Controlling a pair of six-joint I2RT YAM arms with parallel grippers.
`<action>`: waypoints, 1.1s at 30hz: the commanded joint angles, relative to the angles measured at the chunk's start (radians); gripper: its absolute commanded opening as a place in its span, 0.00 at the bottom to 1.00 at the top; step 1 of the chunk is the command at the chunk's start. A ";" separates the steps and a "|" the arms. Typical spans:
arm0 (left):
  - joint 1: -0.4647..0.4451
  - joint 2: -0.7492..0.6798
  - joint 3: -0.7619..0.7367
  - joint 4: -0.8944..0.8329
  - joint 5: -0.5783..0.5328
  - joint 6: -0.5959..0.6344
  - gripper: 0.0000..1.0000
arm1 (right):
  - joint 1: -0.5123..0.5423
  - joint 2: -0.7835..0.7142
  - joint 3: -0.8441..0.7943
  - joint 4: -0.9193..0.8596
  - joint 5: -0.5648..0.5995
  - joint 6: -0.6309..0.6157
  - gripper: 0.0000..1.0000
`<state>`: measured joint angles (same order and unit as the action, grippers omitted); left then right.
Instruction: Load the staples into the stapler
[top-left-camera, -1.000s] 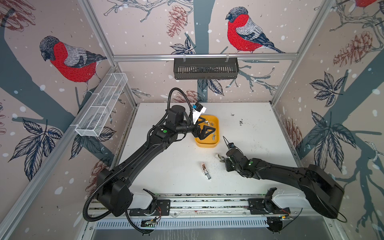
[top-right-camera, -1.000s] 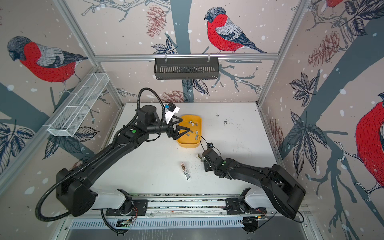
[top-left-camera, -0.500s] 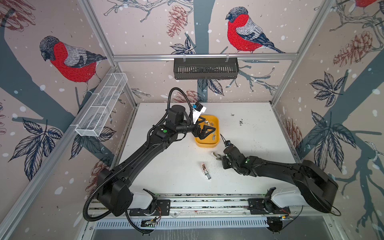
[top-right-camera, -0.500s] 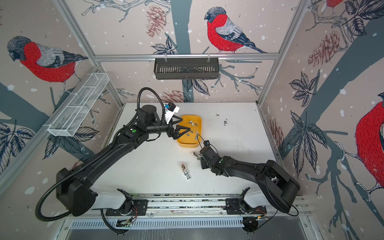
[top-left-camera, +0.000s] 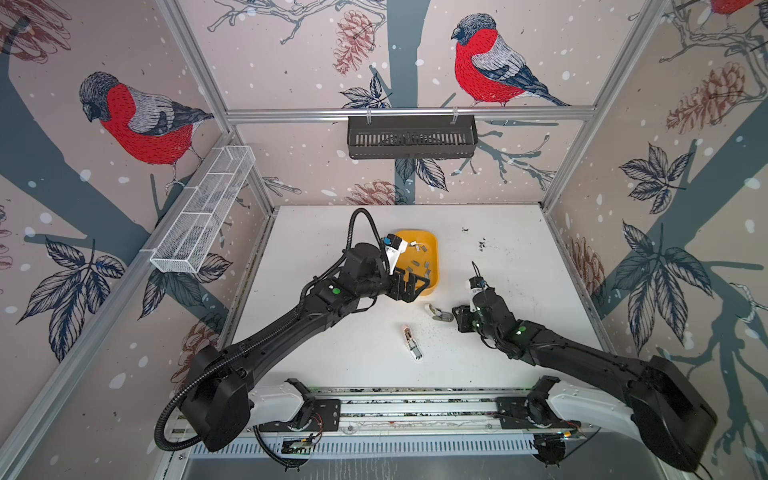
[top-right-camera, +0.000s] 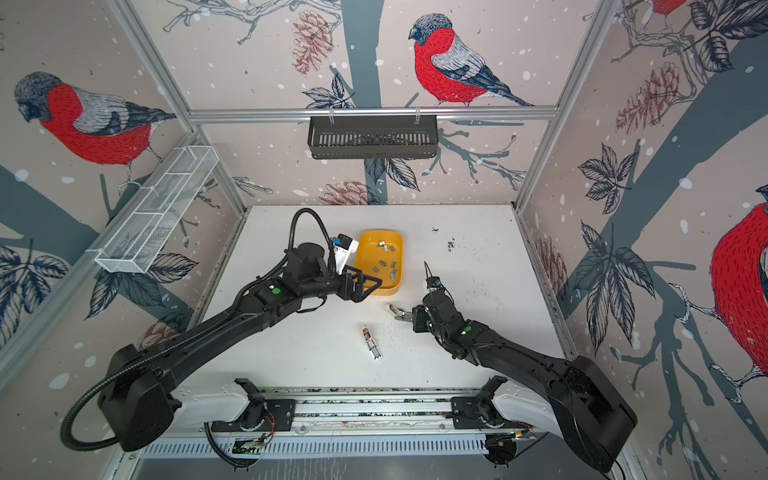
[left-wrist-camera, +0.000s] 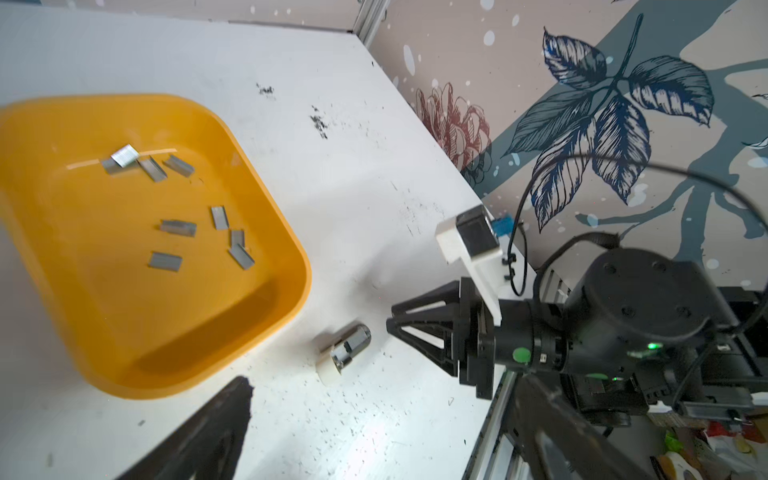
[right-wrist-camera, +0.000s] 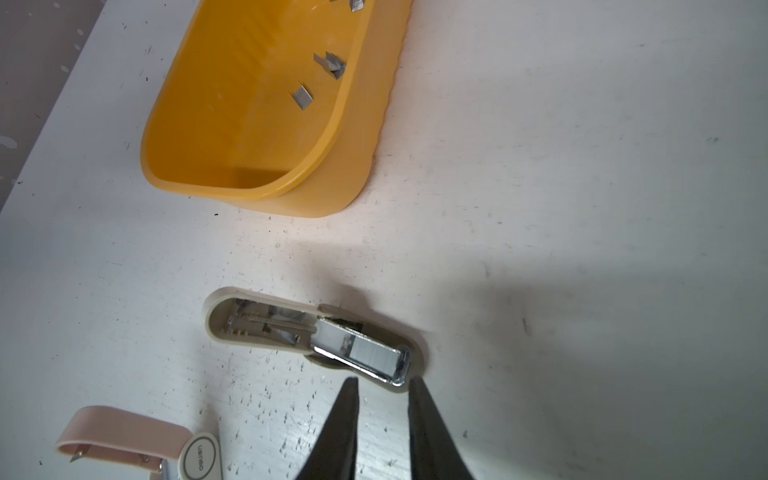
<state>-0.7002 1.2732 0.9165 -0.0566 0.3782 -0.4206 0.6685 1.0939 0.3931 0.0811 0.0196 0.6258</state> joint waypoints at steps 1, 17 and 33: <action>-0.029 0.004 -0.033 0.088 -0.119 -0.110 0.99 | -0.054 -0.026 -0.025 0.083 -0.173 0.008 0.23; -0.076 0.163 -0.103 0.217 -0.125 -0.297 0.99 | -0.157 0.054 -0.107 0.227 -0.321 0.029 0.18; -0.102 0.265 -0.065 0.248 -0.057 -0.250 0.97 | -0.182 0.187 -0.088 0.293 -0.355 0.014 0.14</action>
<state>-0.7902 1.5242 0.8303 0.1452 0.2897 -0.6922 0.4896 1.2545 0.2974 0.3248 -0.3275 0.6510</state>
